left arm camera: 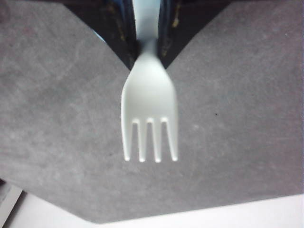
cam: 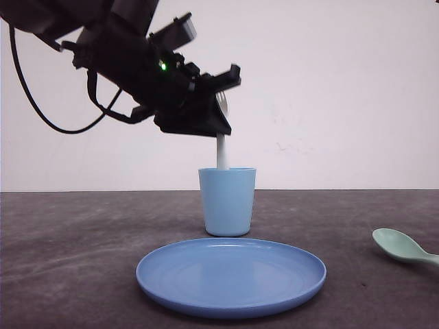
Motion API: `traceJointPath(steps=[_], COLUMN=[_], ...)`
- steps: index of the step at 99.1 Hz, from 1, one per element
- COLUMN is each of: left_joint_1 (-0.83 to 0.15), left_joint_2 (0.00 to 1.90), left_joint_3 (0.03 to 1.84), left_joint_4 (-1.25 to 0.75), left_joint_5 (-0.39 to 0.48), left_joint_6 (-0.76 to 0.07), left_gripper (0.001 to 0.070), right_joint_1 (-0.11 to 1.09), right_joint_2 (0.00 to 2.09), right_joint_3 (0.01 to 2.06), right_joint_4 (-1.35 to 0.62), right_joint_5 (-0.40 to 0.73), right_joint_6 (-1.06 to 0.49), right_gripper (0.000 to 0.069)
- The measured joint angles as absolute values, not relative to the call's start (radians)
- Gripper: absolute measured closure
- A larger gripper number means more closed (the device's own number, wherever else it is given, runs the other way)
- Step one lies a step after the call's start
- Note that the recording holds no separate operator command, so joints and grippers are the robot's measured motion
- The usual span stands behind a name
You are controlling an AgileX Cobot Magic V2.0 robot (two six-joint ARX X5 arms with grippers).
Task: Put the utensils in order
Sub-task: 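Lift the white fork with the left gripper over the blue cup, then lower the fork into the cup and open the left gripper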
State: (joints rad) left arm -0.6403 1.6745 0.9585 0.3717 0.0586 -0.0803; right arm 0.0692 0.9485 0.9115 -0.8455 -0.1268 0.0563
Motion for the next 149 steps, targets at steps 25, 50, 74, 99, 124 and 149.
traceJointPath(steps=[25, 50, 74, 99, 124, 149], left_joint_1=[-0.654, -0.664, -0.670, -0.672, -0.672, -0.639], left_joint_2=[1.714, 1.715, 1.715, 1.713, 1.594, 1.344], left_joint_3=[0.958, 0.958, 0.958, 0.958, 0.958, 0.958], left_joint_4=[0.371, 0.371, 0.371, 0.370, 0.294, 0.046], left_joint_5=[0.058, 0.058, 0.058, 0.058, 0.027, -0.013], left_joint_6=[-0.046, -0.018, -0.017, -0.015, -0.015, -0.011], left_gripper=[0.0669, 0.0664, 0.0538, 0.0434, 0.0429, 0.0429], right_joint_1=[0.069, 0.069, 0.069, 0.069, 0.069, 0.072], right_joint_2=[0.949, 0.949, 0.949, 0.949, 0.949, 0.982], right_joint_3=[0.912, 0.912, 0.912, 0.912, 0.912, 0.912], right_joint_4=[-0.846, -0.846, -0.846, -0.846, -0.846, -0.879], right_joint_5=[-0.127, -0.127, -0.127, -0.129, -0.194, -0.266], right_joint_6=[0.056, 0.056, 0.056, 0.051, 0.049, 0.059], right_gripper=[0.0066, 0.0066, 0.0066, 0.0066, 0.0066, 0.0066])
